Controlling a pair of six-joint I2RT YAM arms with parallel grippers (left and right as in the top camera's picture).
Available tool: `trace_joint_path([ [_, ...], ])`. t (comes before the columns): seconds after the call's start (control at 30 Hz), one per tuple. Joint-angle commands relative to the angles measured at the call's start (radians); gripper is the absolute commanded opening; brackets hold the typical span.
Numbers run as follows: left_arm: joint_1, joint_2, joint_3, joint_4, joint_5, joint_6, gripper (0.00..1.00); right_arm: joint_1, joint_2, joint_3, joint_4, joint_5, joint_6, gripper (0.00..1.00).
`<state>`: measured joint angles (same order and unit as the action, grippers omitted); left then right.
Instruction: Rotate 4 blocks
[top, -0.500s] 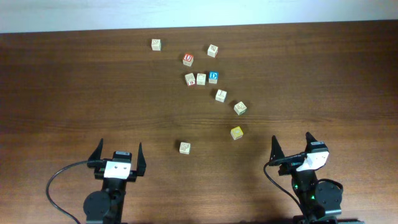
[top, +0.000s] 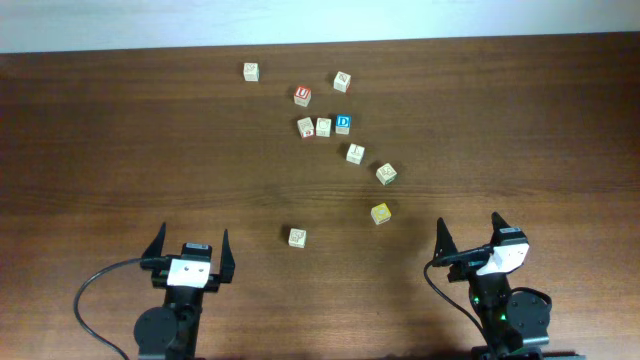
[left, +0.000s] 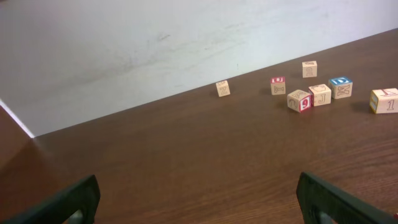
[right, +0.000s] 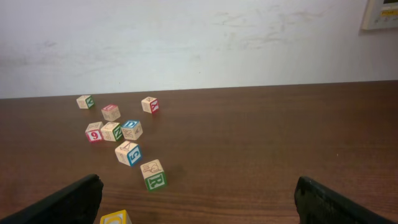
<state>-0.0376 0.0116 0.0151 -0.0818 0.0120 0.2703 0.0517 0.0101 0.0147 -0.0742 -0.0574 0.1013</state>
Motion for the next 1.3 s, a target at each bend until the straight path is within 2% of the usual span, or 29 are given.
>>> trace_joint_path([
  [0.0, 0.006, -0.006, -0.007, 0.001, 0.011, 0.019, 0.99, -0.006, -0.006, -0.009, 0.0, -0.002, 0.0, 0.98],
  [1.27, 0.006, -0.006, -0.006, -0.002, -0.016, 0.019, 0.99, -0.006, -0.006, -0.009, 0.001, 0.009, 0.0, 0.98],
])
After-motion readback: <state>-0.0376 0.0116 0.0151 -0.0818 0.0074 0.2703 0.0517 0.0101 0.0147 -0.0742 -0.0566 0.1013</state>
